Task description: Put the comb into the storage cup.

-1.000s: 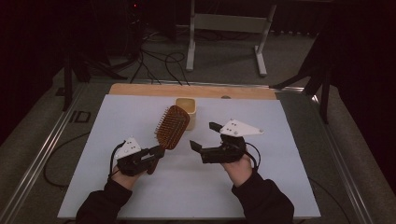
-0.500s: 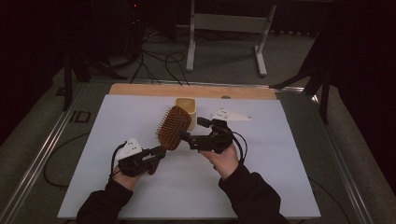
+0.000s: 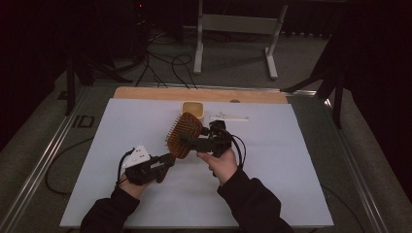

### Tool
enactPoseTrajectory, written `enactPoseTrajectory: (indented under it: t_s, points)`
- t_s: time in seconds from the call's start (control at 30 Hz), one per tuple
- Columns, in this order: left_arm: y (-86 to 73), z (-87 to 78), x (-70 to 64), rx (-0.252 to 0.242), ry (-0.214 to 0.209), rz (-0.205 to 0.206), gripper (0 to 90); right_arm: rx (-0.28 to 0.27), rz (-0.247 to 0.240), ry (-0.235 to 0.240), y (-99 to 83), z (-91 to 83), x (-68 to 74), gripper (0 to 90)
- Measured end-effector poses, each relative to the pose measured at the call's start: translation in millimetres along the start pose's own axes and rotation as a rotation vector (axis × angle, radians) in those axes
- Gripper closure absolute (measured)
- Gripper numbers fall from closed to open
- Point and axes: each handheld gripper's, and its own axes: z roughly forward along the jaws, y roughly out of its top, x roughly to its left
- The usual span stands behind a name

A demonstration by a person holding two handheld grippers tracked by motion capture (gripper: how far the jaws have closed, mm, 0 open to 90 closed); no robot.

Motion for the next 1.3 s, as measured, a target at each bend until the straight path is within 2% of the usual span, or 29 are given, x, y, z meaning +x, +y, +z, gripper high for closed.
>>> enactPoseTrajectory:
  t_s: [0.07,0.23,0.37,0.83,1.0,1.03,1.1,1.17,1.23,1.3]
  points:
    - [0.3,0.1,-1.0,0.0,-0.001,0.005,73.8,0.006,0.022,0.009,-0.8,2.3,-1.1,19.8]
    - [0.0,1.1,-1.6,0.011,-0.008,0.008,73.8,0.016,0.04,0.029,-3.6,6.8,-0.6,29.9]
    - [-0.3,0.6,-2.0,0.001,-0.01,0.011,73.8,0.015,0.051,0.039,-5.2,8.2,-1.5,38.5]
    - [-1.4,2.7,-2.0,-0.005,-0.042,0.01,73.8,0.022,0.09,0.069,-4.2,3.4,-2.5,50.4]
    - [-1.9,4.0,-0.7,-0.013,-0.062,-0.006,73.0,0.015,0.068,0.064,-3.5,2.4,-0.2,51.8]
    - [-2.0,4.2,-0.6,-0.014,-0.064,-0.013,72.1,0.018,0.06,0.061,-3.0,2.4,1.1,51.8]
    - [-1.7,5.7,-0.5,0.004,-0.084,-0.023,62.8,0.024,0.043,0.05,-1.9,2.3,2.7,51.9]
    - [-2.8,7.3,-1.3,0.021,-0.068,-0.027,53.8,0.022,0.03,0.042,-0.4,1.6,3.3,51.9]
    - [-3.7,8.8,0.4,0.034,-0.071,-0.05,47.6,0.015,0.017,0.046,2.1,0.1,3.0,51.9]
    - [-4.0,8.3,1.5,0.034,-0.072,-0.051,45.7,0.01,0.001,0.038,4.3,-1.9,4.4,51.9]
